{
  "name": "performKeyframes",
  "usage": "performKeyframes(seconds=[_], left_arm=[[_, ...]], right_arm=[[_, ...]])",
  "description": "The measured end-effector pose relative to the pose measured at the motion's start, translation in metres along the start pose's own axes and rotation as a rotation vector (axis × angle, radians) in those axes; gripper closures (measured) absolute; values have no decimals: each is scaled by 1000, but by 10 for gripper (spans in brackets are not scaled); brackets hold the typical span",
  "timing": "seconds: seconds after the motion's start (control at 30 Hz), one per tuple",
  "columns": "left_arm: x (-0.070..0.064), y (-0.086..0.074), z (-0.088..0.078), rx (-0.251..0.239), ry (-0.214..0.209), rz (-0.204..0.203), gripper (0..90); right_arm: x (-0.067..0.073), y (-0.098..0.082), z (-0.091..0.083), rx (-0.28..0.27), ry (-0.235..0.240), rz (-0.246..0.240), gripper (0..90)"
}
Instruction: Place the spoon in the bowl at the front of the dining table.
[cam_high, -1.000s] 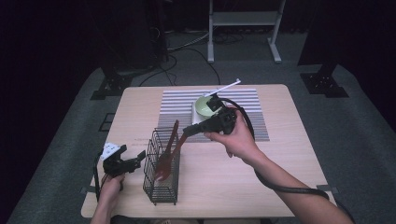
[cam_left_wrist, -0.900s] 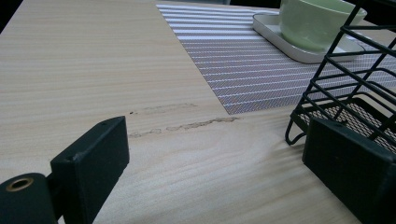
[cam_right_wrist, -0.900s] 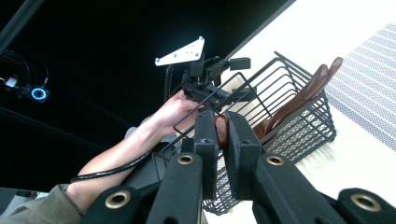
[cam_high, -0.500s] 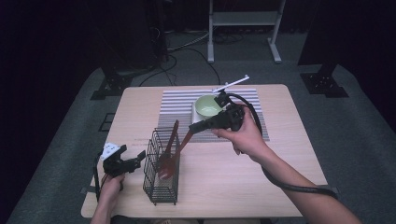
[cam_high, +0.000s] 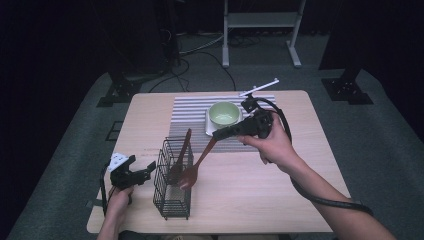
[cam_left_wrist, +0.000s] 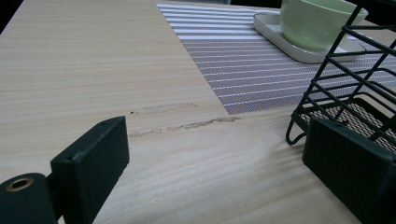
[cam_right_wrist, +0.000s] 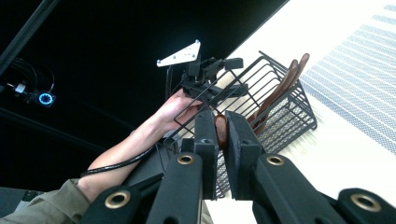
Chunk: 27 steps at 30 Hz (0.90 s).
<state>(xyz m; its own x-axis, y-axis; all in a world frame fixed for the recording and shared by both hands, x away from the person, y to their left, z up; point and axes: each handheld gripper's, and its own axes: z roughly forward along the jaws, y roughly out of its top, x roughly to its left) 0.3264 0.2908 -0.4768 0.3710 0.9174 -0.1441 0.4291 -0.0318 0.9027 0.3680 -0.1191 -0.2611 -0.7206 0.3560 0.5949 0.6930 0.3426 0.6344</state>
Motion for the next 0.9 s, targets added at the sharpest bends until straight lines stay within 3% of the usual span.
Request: performKeyframes(seconds=[0.9], left_arm=[[0, 0, 0, 2, 1, 4, 65]], right_arm=[[-19, -17, -32, -34, -25, 46, 833]])
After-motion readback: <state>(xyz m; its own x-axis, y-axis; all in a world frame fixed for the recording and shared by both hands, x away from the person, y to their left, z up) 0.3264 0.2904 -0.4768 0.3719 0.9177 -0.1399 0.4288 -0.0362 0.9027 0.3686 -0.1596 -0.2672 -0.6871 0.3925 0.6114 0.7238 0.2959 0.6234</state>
